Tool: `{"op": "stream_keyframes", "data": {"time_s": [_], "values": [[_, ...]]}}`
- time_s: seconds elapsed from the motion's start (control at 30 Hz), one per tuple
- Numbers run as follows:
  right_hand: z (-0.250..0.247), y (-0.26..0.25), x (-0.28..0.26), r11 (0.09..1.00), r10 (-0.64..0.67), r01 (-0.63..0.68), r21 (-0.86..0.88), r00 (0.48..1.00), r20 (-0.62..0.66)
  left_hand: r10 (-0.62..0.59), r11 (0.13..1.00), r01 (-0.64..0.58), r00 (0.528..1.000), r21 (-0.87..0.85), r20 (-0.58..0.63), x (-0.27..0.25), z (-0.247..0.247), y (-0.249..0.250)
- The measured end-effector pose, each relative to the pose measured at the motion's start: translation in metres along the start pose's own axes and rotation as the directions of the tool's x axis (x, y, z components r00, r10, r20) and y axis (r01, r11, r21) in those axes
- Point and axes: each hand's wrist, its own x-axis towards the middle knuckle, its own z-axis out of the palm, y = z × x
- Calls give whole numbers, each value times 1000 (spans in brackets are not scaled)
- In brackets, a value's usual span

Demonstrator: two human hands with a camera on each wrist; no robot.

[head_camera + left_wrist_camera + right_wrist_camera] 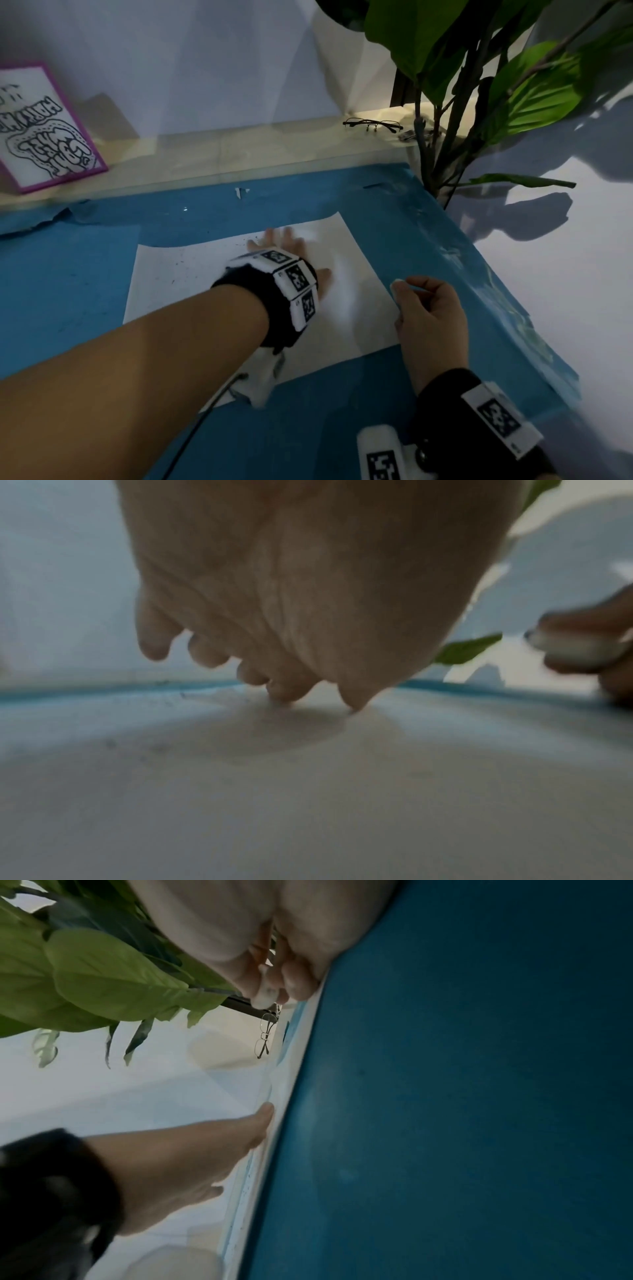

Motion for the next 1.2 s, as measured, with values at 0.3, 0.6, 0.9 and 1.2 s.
{"op": "stream_keyframes", "data": {"time_s": [0.3,0.6,0.9,1.2], "values": [[0,1,1,997,-13,15,-79,1000,21,-83,996,83,995,15,53,-19,-1,-22],[-1,1,1,984,-43,45,-170,999,14,165,916,-200,978,-348,-128,-7,15,12],[1,-5,6,961,2,30,-276,993,115,147,978,-121,978,-171,148,-49,15,-32],[18,-46,15,798,-18,283,-532,893,449,138,977,-123,987,-175,78,-92,5,-43]]}}
